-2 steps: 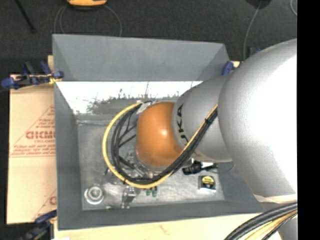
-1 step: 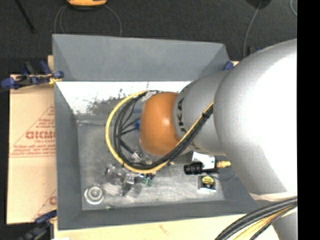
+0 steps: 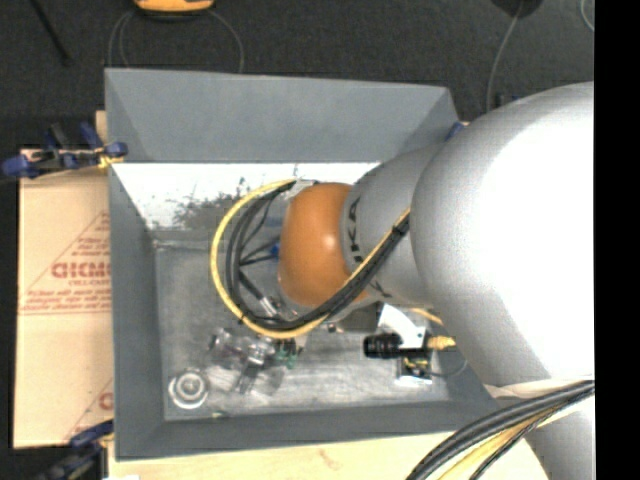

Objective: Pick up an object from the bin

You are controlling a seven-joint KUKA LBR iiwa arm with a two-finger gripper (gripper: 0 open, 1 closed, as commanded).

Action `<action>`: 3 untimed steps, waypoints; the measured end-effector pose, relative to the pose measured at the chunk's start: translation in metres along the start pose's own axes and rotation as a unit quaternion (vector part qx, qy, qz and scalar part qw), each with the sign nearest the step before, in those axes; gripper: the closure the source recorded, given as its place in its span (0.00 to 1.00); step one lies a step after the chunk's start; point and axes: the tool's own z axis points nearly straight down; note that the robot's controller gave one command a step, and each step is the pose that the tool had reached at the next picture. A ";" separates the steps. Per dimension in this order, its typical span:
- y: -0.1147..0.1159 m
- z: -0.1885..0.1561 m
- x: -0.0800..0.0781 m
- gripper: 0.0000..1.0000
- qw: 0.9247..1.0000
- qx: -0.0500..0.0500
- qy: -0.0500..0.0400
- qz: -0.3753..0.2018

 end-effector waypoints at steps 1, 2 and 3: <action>0.001 0.000 0.008 0.00 0.996 0.001 -0.002 0.089; 0.003 0.000 0.008 1.00 0.996 -0.001 -0.003 0.088; 0.002 -0.019 0.007 1.00 0.996 -0.004 -0.008 0.085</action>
Offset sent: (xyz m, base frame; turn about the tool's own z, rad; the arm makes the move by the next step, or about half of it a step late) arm -0.0098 0.0094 -0.0131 0.1839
